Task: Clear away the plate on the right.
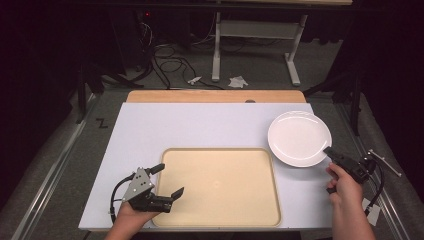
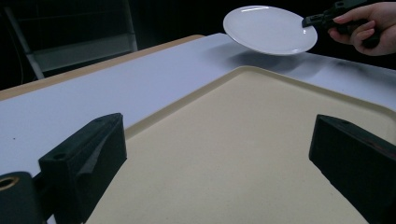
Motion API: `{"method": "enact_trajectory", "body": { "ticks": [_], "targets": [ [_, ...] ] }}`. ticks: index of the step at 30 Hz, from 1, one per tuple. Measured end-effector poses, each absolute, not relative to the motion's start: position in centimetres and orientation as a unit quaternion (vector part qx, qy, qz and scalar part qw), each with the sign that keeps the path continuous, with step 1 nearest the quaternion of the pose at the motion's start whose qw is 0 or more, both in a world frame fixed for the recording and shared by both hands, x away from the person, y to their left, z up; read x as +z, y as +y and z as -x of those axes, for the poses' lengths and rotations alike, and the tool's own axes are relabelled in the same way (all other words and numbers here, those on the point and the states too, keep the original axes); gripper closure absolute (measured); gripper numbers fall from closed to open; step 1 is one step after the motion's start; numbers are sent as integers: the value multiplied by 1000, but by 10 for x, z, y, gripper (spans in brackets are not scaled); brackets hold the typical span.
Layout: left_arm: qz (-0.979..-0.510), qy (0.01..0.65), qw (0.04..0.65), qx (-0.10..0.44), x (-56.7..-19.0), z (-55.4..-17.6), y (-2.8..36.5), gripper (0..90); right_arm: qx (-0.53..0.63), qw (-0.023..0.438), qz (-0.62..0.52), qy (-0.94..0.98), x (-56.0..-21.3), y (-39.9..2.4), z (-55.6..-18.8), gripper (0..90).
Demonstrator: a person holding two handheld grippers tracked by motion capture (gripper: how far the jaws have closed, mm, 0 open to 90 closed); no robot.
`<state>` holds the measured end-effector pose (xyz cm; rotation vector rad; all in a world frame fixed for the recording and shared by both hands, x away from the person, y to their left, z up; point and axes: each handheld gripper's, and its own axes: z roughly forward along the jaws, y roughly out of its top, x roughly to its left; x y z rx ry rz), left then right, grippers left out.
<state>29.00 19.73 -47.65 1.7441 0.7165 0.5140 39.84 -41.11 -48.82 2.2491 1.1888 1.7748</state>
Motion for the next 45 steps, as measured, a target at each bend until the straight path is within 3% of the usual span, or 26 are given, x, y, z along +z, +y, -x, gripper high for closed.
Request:
{"method": "enact_trajectory", "body": {
  "ticks": [45],
  "targets": [
    [-734, 299, 567, 224, -475, -289, 198, 47, 590, -31, -696, 407, -493, -379, -372, 890]
  ]
}}
